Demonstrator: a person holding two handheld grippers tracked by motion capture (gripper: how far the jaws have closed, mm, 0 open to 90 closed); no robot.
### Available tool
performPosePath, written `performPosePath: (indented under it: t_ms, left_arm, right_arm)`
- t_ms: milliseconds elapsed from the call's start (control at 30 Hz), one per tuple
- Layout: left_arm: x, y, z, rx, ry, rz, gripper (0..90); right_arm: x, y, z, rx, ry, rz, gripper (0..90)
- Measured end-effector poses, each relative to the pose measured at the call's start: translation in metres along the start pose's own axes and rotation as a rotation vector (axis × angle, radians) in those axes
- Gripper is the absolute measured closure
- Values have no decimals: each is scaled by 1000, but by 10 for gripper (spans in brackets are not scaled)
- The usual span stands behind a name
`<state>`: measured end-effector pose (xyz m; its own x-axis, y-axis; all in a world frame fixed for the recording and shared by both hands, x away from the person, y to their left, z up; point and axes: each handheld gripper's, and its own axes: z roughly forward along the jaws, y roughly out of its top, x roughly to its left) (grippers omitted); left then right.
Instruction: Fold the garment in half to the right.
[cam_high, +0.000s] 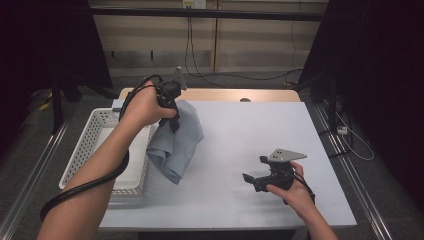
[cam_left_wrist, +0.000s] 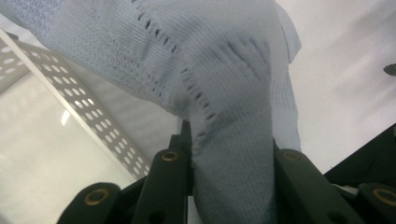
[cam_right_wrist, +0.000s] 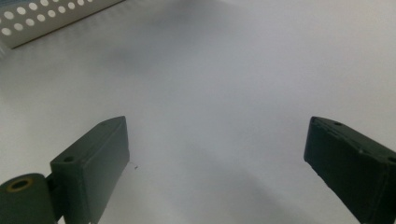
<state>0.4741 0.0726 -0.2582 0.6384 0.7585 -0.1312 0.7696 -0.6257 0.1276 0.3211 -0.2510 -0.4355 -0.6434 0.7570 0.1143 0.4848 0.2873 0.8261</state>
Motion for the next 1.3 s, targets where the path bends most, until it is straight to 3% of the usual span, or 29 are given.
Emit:
performPosePath:
  t_ms: [1300]
  left_arm:
    - [14,-6,-35,12,38,-13,745]
  right_arm:
    - [-1,0,-2,-3,-2,-1,69]
